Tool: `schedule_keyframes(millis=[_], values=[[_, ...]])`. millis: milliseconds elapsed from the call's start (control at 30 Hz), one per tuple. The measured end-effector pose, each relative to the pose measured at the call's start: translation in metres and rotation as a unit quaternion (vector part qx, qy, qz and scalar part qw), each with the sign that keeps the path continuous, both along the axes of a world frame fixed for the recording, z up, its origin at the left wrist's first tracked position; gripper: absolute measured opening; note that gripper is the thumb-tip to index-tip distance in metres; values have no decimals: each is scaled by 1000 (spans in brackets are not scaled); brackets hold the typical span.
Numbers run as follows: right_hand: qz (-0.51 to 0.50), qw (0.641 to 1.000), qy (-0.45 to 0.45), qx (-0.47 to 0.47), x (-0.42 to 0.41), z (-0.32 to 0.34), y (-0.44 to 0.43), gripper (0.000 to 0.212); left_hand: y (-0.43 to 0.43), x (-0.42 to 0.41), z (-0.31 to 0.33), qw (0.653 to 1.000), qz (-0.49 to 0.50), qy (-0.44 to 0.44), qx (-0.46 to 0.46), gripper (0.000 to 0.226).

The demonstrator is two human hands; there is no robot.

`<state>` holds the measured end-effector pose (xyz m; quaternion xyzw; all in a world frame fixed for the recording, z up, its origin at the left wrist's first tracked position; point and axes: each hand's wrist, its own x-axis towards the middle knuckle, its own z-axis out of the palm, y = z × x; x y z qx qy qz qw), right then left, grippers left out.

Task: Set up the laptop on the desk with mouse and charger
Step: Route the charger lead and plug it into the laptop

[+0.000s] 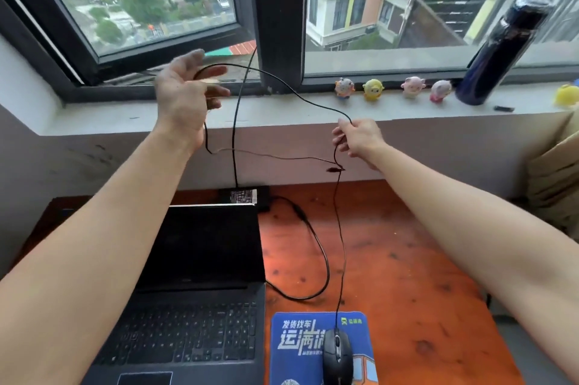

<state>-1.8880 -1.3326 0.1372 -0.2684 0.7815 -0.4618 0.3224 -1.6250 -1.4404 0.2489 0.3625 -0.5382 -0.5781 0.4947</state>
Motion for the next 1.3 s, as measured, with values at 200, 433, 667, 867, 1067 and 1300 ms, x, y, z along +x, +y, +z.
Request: schedule_keyframes(millis=[200,433,667,867,1067,1300], values=[[-40,993,79,78,-34,-5,17,44,-32,-22,-11,837,125,-369,-384,33],[-89,977,-192,-38,-48,-6,21,30,-40,-29,-50,920,-82,-355,142,45],[68,991,116,26,-6,-49,17,68,-30,-33,-31,923,-183,-9,339,35],[417,837,319,152,70,-90,11,50,-18,-34,-19,900,-184,125,375,35],[267,900,267,216,48,-118,19,32,-47,-2,-20,928,-34,174,326,42],[16,979,147,138,-38,-73,32,44,-75,49,-60,938,221,35,266,27]])
